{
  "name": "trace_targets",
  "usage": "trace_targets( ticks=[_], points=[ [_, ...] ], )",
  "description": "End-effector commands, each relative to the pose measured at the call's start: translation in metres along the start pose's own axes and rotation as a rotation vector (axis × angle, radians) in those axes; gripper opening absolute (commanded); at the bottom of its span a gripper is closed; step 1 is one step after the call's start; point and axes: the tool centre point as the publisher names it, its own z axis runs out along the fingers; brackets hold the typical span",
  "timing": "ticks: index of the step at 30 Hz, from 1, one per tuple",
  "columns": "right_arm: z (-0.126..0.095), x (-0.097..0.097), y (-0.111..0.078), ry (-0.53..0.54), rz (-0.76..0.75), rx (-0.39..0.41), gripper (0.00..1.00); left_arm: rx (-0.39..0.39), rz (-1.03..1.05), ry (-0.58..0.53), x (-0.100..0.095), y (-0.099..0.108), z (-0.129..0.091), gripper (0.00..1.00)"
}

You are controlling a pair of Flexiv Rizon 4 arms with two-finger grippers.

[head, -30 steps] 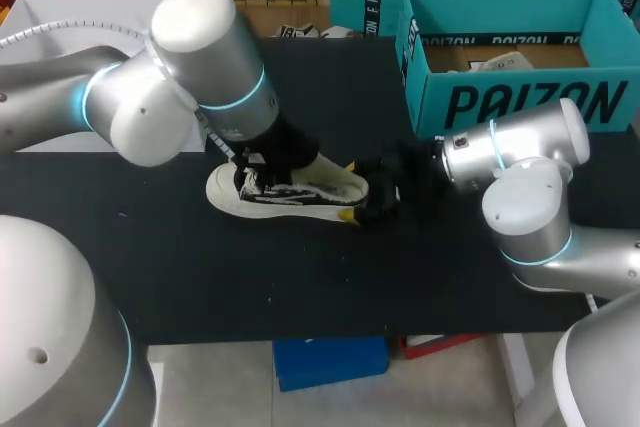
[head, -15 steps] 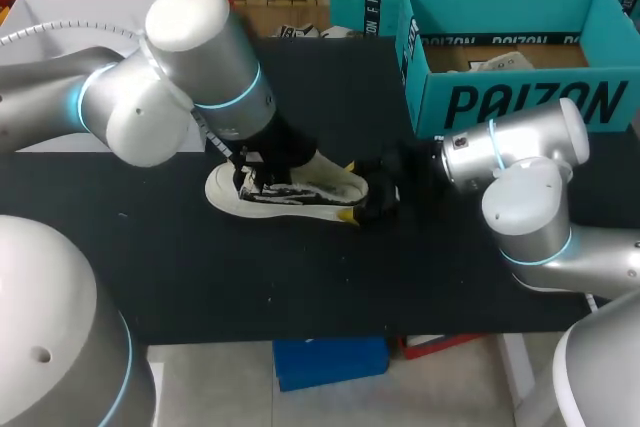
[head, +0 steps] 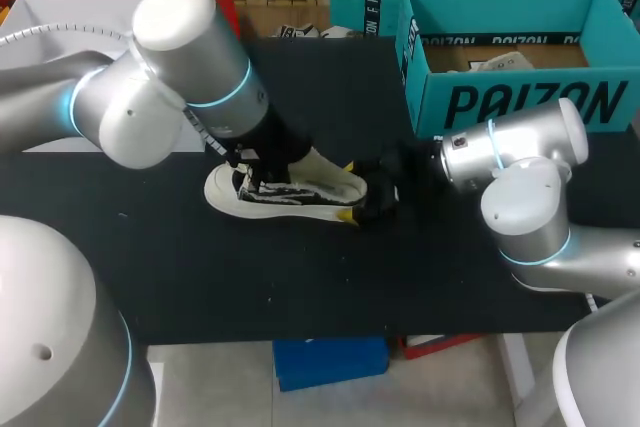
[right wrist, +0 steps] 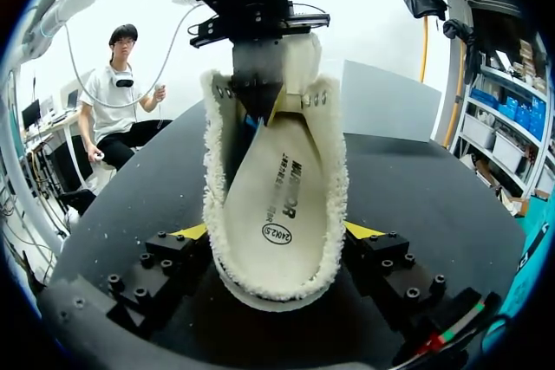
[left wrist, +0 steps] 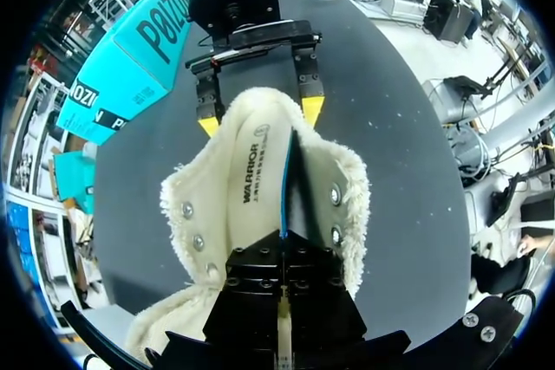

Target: Take the shoe out of the shoebox, open the shoe tongue, remove and reinsert the insole, then place the shoe into the shoebox

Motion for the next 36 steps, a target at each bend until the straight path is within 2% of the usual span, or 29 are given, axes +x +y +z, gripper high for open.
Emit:
trace_targets(
  ticks=[1, 24, 31, 33, 35, 36],
  points=[
    [0.003, 0.0, -0.003, -0.001, 0.002, 0.003, 0.0, 0.012, 0.002, -0.004, 0.001, 0.004, -0.005, 0.0],
    [0.003, 0.0, -0.003, -0.001, 0.002, 0.003, 0.0, 0.027, -0.007, -0.018, -0.002, 0.008, -0.01, 0.0],
    [0.003, 0.0, -0.003, -0.001, 0.002, 0.003, 0.0, 0.042, 0.032, 0.013, -0.001, 0.001, -0.003, 0.0],
    [0.003, 0.0, -0.003, -0.001, 0.002, 0.003, 0.0, 0.044, 0.038, 0.022, -0.003, -0.003, 0.0, 0.15],
    [0.003, 0.0, -0.003, -0.001, 0.002, 0.003, 0.0, 0.043, 0.045, 0.026, -0.005, -0.006, 0.002, 0.23],
    [0.003, 0.0, -0.003, -0.001, 0.002, 0.003, 0.0, 0.042, 0.05, 0.028, -0.006, -0.008, 0.003, 0.3]
  ],
)
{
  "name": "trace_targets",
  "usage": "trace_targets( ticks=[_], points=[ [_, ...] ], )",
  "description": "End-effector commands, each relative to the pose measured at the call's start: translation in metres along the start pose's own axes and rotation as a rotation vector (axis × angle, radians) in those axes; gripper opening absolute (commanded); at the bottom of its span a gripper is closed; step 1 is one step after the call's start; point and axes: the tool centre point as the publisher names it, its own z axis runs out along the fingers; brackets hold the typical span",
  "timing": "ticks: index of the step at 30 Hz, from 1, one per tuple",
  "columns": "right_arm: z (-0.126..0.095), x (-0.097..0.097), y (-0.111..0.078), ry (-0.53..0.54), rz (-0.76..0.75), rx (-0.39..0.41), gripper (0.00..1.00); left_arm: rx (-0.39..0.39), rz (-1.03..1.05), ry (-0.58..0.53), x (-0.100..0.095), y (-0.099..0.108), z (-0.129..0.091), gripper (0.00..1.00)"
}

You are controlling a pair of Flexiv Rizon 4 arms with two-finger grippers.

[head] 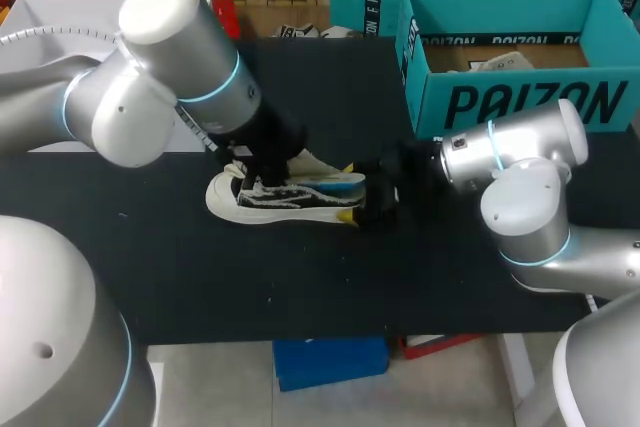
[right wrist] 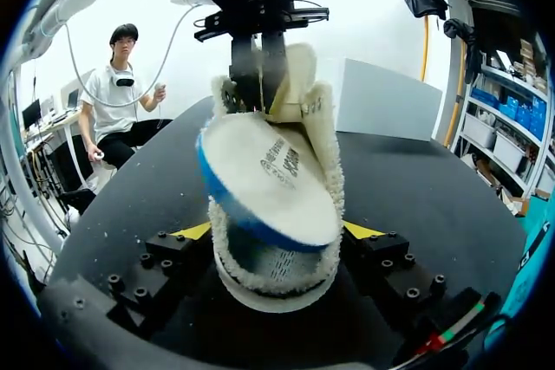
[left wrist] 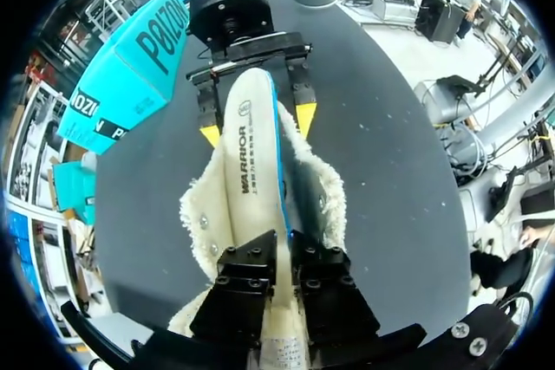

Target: Take the shoe out of the shoebox, open the shoe tongue, remove and reinsert the insole, then place the shoe into the shoebox

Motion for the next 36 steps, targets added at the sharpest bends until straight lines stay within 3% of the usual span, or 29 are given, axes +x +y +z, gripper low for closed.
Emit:
trace_targets(
  ticks=[1, 2, 4, 19, 36],
  points=[
    [0.002, 0.0, -0.001, -0.001, 0.001, 0.002, 0.0, -0.004, 0.013, 0.011, -0.008, -0.007, 0.009, 0.39],
    [0.002, 0.0, -0.001, -0.001, 0.001, 0.002, 0.0, -0.007, 0.017, 0.011, -0.009, -0.009, 0.009, 0.46],
    [0.002, 0.0, -0.001, -0.001, 0.001, 0.002, 0.0, -0.01, 0.028, 0.01, -0.012, -0.012, 0.009, 0.5],
    [0.002, 0.0, -0.001, -0.001, 0.001, 0.002, 0.0, 0.027, 0.211, 0.014, -0.021, -0.057, 0.007, 0.36],
    [0.002, 0.0, -0.001, -0.001, 0.001, 0.002, 0.0, 0.078, 0.218, 0.037, -0.013, -0.084, 0.021, 0.35]
  ],
)
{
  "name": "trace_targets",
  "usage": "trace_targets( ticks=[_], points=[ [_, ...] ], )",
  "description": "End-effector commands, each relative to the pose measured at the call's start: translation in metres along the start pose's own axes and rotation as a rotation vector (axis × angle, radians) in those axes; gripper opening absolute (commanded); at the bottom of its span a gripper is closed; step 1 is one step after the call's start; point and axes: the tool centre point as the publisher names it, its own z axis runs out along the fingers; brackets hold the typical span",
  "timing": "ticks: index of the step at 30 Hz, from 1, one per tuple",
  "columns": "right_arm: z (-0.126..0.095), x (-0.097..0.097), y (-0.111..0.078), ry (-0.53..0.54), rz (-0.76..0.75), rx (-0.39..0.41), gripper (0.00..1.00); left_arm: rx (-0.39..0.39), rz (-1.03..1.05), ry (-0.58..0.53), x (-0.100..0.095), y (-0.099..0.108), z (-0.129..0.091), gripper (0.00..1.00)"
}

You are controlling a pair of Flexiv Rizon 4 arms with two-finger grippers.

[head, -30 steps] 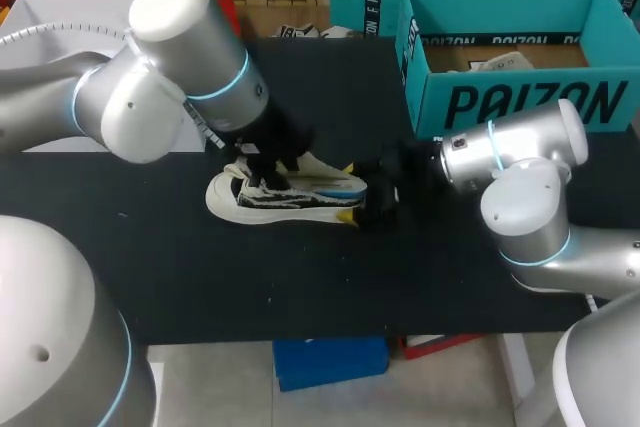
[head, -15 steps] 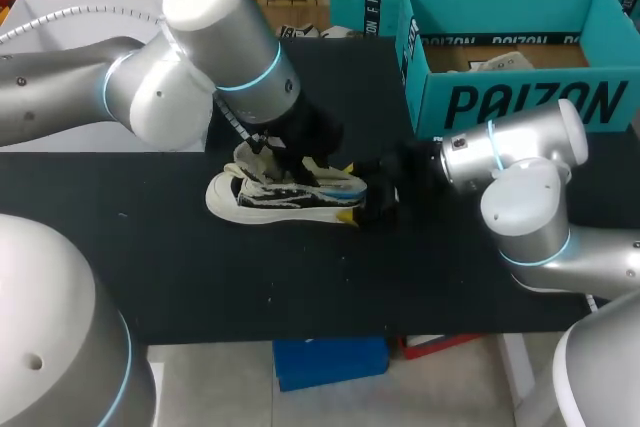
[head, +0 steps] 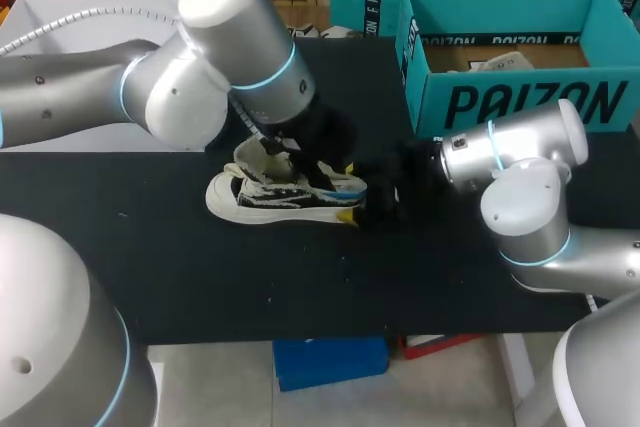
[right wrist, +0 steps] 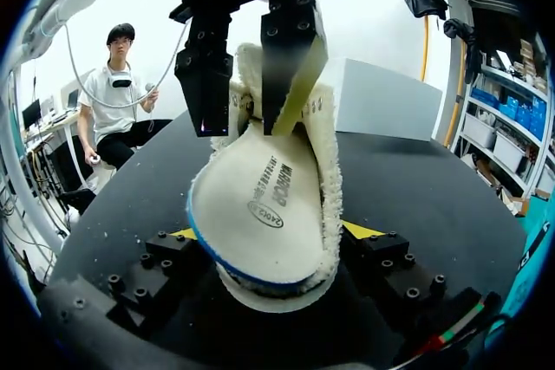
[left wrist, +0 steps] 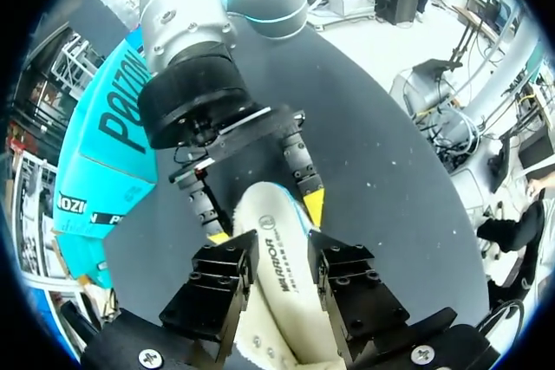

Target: Take the shoe out of the shoebox, open the shoe tongue, remove and reinsert the insole, then place the shoe into the shoebox

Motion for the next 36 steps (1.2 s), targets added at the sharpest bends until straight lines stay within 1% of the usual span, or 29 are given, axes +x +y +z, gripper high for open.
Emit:
trace_targets(
  ticks=[1, 7, 9, 17, 21, 24, 25, 27, 32, 36],
  points=[
    [0.002, 0.0, -0.001, -0.001, 0.001, 0.002, 0.0, 0.011, -0.019, -0.002, 0.001, -0.002, 0.01, 0.35],
    [0.002, 0.0, -0.001, -0.001, 0.001, 0.002, 0.0, 0.0, -0.052, -0.015, 0.01, -0.006, 0.016, 0.39],
    [0.002, 0.0, -0.001, -0.001, 0.001, 0.002, 0.0, -0.007, -0.059, -0.015, 0.012, -0.005, 0.019, 0.38],
    [0.002, 0.0, -0.001, -0.001, 0.001, 0.002, 0.0, -0.034, -0.073, -0.013, 0.009, -0.004, 0.029, 0.41],
    [0.002, 0.0, -0.001, -0.001, 0.001, 0.002, 0.0, -0.034, -0.075, -0.013, 0.006, -0.002, 0.03, 0.39],
    [0.002, 0.0, -0.001, -0.001, 0.001, 0.002, 0.0, -0.037, -0.083, -0.015, 0.003, 0.0, 0.03, 0.36],
    [0.002, 0.0, -0.001, -0.001, 0.001, 0.002, 0.0, -0.037, -0.085, -0.015, 0.002, 0.001, 0.031, 0.34],
    [0.002, 0.0, -0.001, -0.001, 0.001, 0.002, 0.0, -0.036, -0.089, -0.017, 0.001, 0.001, 0.031, 0.27],
    [0.002, 0.0, -0.001, -0.001, 0.001, 0.002, 0.0, -0.045, -0.091, -0.018, 0.0, 0.0, 0.034, 0.29],
    [0.002, 0.0, -0.001, -0.001, 0.001, 0.002, 0.0, -0.051, -0.094, -0.02, -0.001, 0.0, 0.034, 0.27]
  ],
)
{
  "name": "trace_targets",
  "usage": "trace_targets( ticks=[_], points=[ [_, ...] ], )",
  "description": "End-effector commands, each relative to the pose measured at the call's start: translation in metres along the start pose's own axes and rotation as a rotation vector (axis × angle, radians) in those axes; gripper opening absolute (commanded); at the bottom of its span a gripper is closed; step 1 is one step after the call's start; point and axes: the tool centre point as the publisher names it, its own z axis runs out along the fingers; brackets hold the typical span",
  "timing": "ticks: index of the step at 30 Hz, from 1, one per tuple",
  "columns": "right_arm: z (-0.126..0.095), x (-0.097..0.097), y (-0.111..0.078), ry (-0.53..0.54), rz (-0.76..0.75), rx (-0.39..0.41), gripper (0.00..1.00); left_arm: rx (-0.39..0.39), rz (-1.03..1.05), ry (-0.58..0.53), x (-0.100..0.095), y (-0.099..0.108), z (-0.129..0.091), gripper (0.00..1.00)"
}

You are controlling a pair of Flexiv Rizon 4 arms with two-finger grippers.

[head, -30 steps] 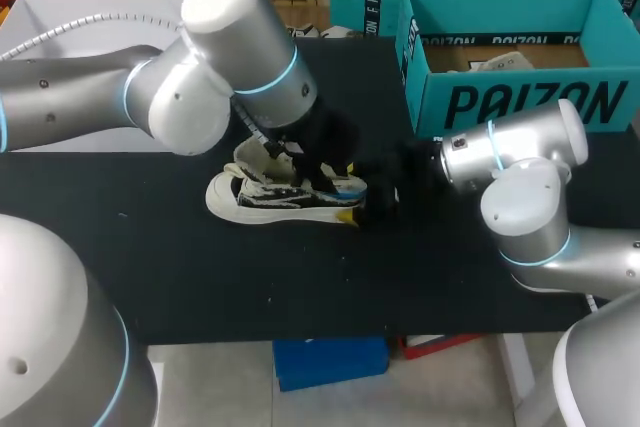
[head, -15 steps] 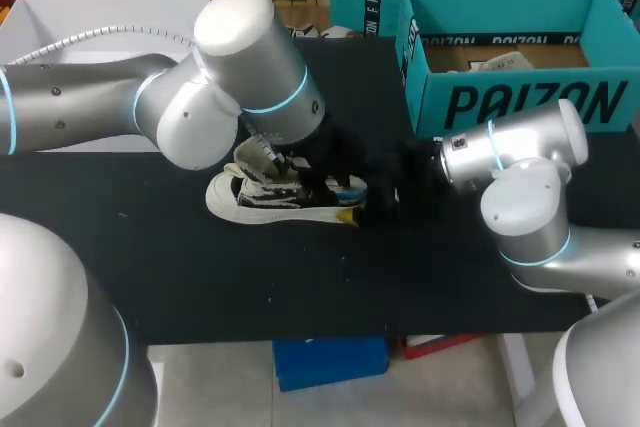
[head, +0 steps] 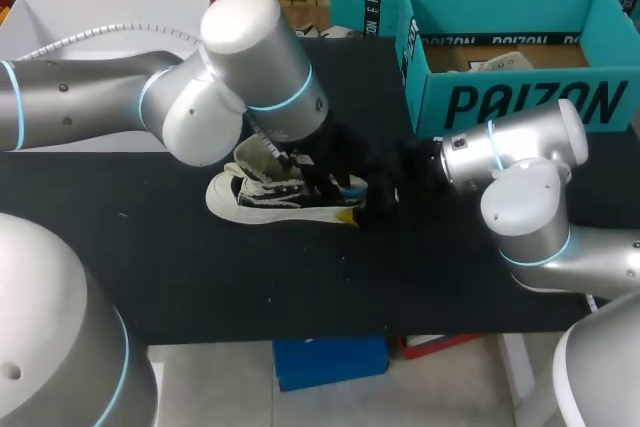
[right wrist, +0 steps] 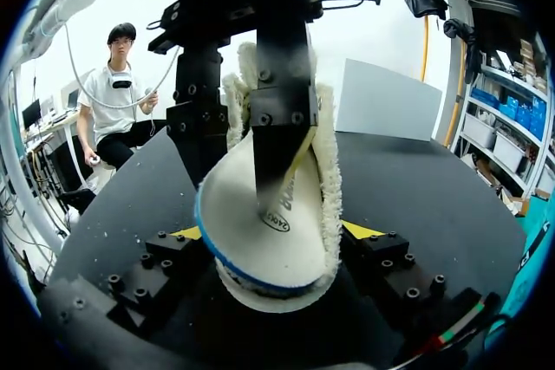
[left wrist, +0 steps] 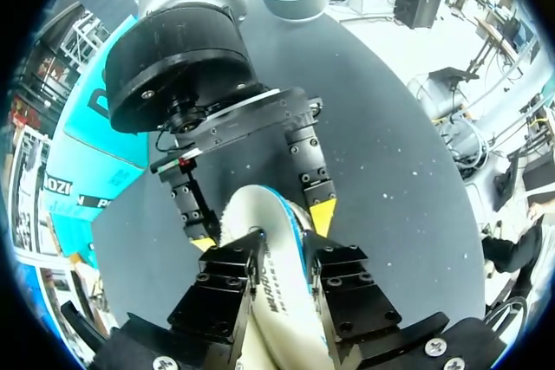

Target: Take the shoe out of the shoebox, open the shoe tongue, remove and reinsert the insole, then place the shoe into the shoebox

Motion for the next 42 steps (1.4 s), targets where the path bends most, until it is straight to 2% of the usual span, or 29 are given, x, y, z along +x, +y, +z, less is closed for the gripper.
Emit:
trace_targets(
  ticks=[1, 2, 7, 16, 24, 29, 35, 42],
  points=[
    [0.002, 0.0, -0.001, -0.001, 0.001, 0.002, 0.0, -0.009, -0.005, -0.008, -0.002, -0.001, 0.004, 0.27],
    [0.002, 0.0, -0.001, -0.001, 0.001, 0.002, 0.0, -0.01, -0.006, -0.009, -0.003, -0.001, 0.003, 0.25],
    [0.002, 0.0, -0.001, -0.001, 0.001, 0.002, 0.0, -0.01, -0.016, -0.013, -0.004, -0.001, 0.002, 0.0],
    [0.002, 0.0, -0.001, -0.001, 0.001, 0.002, 0.0, -0.006, -0.025, -0.019, -0.003, -0.003, -0.005, 0.0],
    [0.002, 0.0, -0.001, -0.001, 0.001, 0.002, 0.0, 0.075, -0.018, -0.019, 0.003, -0.009, -0.028, 0.0],
    [0.002, 0.0, -0.001, -0.001, 0.001, 0.002, 0.0, 0.153, -0.014, -0.012, 0.007, -0.01, -0.043, 0.0],
    [0.002, 0.0, -0.001, -0.001, 0.001, 0.002, 0.0, 0.308, -0.008, 0.019, 0.009, -0.012, -0.065, 0.0],
    [0.002, 0.0, -0.001, -0.001, 0.001, 0.002, 0.0, 0.424, 0.009, 0.029, 0.006, -0.023, -0.094, 0.0]
  ],
)
